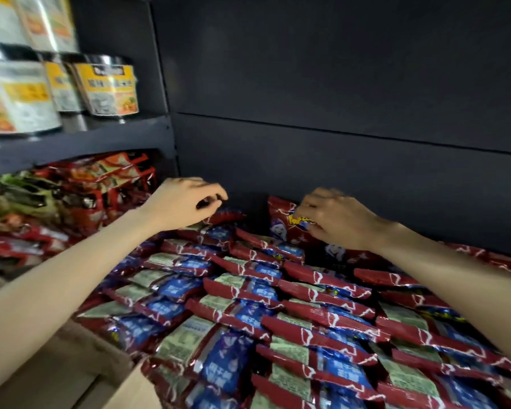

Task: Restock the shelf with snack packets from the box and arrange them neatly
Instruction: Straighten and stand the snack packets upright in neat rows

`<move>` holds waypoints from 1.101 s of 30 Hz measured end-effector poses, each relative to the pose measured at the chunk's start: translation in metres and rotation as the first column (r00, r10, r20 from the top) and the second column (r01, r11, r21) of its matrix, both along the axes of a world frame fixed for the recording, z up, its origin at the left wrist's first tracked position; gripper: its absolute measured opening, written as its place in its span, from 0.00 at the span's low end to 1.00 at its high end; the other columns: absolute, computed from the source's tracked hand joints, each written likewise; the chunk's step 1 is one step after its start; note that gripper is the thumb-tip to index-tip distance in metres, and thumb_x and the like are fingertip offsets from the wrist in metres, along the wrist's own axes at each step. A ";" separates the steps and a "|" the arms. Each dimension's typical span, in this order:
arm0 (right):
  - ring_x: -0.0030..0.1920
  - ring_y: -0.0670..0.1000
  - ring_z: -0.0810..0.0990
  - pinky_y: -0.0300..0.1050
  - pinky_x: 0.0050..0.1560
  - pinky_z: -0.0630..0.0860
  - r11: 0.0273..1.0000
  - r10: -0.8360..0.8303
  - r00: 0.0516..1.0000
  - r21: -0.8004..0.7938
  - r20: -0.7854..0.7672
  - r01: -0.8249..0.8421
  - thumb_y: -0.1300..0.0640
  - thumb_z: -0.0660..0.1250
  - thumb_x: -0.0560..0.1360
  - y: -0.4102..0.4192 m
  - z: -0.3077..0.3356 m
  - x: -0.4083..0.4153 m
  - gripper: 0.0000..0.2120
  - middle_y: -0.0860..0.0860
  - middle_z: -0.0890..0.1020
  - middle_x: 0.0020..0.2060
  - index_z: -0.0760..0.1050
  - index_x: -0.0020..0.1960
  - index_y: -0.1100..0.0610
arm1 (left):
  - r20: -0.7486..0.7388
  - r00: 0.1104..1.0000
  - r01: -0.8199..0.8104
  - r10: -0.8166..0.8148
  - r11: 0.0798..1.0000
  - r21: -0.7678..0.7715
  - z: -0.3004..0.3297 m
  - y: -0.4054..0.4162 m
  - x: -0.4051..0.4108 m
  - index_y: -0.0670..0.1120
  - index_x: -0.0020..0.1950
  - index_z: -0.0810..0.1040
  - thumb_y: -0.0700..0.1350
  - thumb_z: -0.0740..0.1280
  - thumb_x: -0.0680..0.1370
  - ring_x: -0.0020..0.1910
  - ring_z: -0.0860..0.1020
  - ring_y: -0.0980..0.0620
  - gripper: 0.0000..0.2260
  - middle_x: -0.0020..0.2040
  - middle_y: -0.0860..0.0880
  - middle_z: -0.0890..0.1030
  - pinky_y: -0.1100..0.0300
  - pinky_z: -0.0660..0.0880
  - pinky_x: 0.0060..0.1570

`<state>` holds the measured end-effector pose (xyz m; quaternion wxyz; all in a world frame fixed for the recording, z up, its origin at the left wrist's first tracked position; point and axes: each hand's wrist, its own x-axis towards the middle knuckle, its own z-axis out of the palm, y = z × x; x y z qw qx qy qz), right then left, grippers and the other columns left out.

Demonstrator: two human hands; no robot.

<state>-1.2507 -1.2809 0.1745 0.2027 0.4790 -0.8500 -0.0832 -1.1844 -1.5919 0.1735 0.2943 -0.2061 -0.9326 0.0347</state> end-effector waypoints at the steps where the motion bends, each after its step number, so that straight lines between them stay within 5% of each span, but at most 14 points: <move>1: 0.60 0.55 0.73 0.50 0.60 0.70 1.000 0.013 1.000 0.021 -0.008 -0.013 0.57 0.62 0.77 -0.010 -0.004 -0.003 0.15 0.53 0.77 0.58 0.75 0.63 0.54 | 0.065 0.997 -0.029 0.030 0.999 -0.017 -0.007 -0.015 0.000 0.55 0.57 0.77 0.56 0.58 0.76 0.48 0.79 0.53 0.14 0.49 0.57 0.81 0.58 0.77 0.42; 5: 0.58 0.56 0.74 0.50 0.59 0.70 1.000 -0.009 1.000 0.011 -0.011 0.009 0.60 0.61 0.77 -0.049 -0.015 -0.014 0.16 0.53 0.77 0.58 0.74 0.64 0.53 | 0.350 0.912 -0.177 0.213 0.975 -0.132 -0.021 -0.056 -0.014 0.56 0.67 0.70 0.53 0.66 0.76 0.64 0.69 0.53 0.19 0.65 0.54 0.73 0.56 0.66 0.64; 11: 0.64 0.57 0.68 0.48 0.64 0.66 0.936 -0.316 0.943 0.125 -0.107 0.328 0.60 0.60 0.77 -0.072 -0.020 -0.031 0.28 0.55 0.68 0.66 0.58 0.75 0.51 | 0.487 0.837 -0.134 0.248 0.957 -0.257 -0.021 -0.065 -0.052 0.57 0.72 0.64 0.52 0.66 0.76 0.67 0.68 0.53 0.25 0.70 0.56 0.68 0.56 0.67 0.64; 17: 0.60 0.55 0.71 0.47 0.59 0.70 0.919 -0.380 0.923 0.089 -0.069 0.385 0.57 0.62 0.77 -0.067 -0.025 -0.034 0.24 0.53 0.70 0.61 0.61 0.71 0.51 | 0.331 0.943 0.001 0.029 0.996 -0.091 -0.019 -0.055 -0.068 0.54 0.71 0.66 0.51 0.55 0.82 0.63 0.73 0.50 0.17 0.65 0.53 0.74 0.55 0.69 0.60; 22: 0.60 0.55 0.72 0.48 0.60 0.70 0.961 -0.263 0.965 -0.085 0.007 0.263 0.51 0.64 0.77 -0.070 -0.023 -0.038 0.23 0.54 0.73 0.60 0.65 0.71 0.54 | 0.350 0.932 0.100 -0.093 0.995 0.000 -0.019 -0.031 -0.096 0.56 0.69 0.68 0.51 0.54 0.82 0.61 0.74 0.54 0.15 0.65 0.56 0.75 0.58 0.71 0.55; 26: 0.62 0.54 0.72 0.47 0.62 0.69 0.963 -0.149 0.968 -0.193 0.200 0.188 0.45 0.65 0.76 -0.094 -0.016 -0.035 0.32 0.54 0.74 0.62 0.57 0.74 0.54 | 0.349 0.926 0.119 -0.145 0.988 0.095 -0.019 -0.016 -0.106 0.54 0.68 0.70 0.49 0.57 0.82 0.60 0.75 0.52 0.14 0.64 0.53 0.76 0.57 0.73 0.55; 28: 0.54 0.54 0.76 0.48 0.56 0.73 0.954 -0.133 0.952 -0.225 0.274 0.198 0.45 0.66 0.75 -0.111 -0.015 -0.033 0.35 0.54 0.77 0.55 0.54 0.74 0.53 | 0.308 0.939 0.124 -0.151 0.987 0.105 -0.021 -0.012 -0.104 0.51 0.67 0.72 0.49 0.60 0.81 0.59 0.76 0.51 0.15 0.64 0.52 0.76 0.55 0.74 0.54; 31: 0.37 0.53 0.75 0.52 0.46 0.77 0.931 -0.177 0.933 -0.254 0.312 0.262 0.49 0.67 0.76 -0.133 -0.015 -0.037 0.34 0.48 0.73 0.34 0.51 0.73 0.54 | 0.018 0.992 0.125 -0.126 0.991 0.046 -0.017 -0.013 -0.091 0.46 0.59 0.73 0.48 0.69 0.75 0.55 0.75 0.49 0.14 0.58 0.49 0.76 0.53 0.75 0.50; 33: 0.37 0.57 0.78 0.51 0.43 0.76 0.908 -0.191 0.930 -0.304 0.313 0.289 0.53 0.66 0.76 -0.140 -0.016 -0.043 0.32 0.48 0.71 0.32 0.53 0.73 0.52 | -0.129 0.982 0.146 -0.139 0.988 0.043 -0.013 -0.016 -0.072 0.45 0.53 0.72 0.49 0.71 0.72 0.51 0.74 0.49 0.14 0.53 0.48 0.75 0.54 0.73 0.48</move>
